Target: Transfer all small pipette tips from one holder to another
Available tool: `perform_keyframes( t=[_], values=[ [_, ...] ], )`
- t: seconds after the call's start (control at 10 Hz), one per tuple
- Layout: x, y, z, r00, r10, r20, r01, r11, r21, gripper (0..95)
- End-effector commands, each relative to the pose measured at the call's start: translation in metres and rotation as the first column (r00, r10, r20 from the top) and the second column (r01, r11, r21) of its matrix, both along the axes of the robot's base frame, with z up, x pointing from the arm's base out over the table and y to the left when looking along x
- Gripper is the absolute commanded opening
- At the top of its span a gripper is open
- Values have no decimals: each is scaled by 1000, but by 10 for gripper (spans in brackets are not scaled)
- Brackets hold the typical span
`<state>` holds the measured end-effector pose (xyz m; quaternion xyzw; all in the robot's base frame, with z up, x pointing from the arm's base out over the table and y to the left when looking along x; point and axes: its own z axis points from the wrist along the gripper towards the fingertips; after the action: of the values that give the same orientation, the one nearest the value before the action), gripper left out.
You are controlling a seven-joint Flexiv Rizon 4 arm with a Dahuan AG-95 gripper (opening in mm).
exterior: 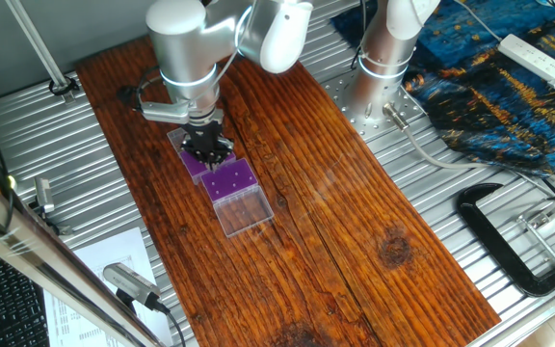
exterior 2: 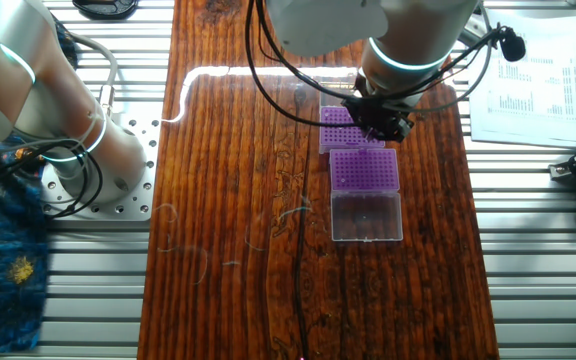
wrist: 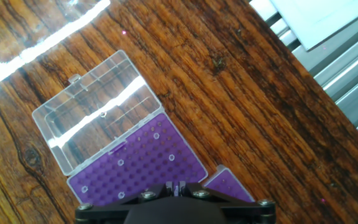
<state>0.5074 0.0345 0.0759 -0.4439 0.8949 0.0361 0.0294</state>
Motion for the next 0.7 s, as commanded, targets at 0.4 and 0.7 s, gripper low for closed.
perform_keyframes(
  t=[0.4,0.7],
  values=[
    [3,0,-1,1000,11,1,-11,1000,-14,0],
    [-1,-1,-3,1000,16,-1,-16,1000,-17,0]
  ],
)
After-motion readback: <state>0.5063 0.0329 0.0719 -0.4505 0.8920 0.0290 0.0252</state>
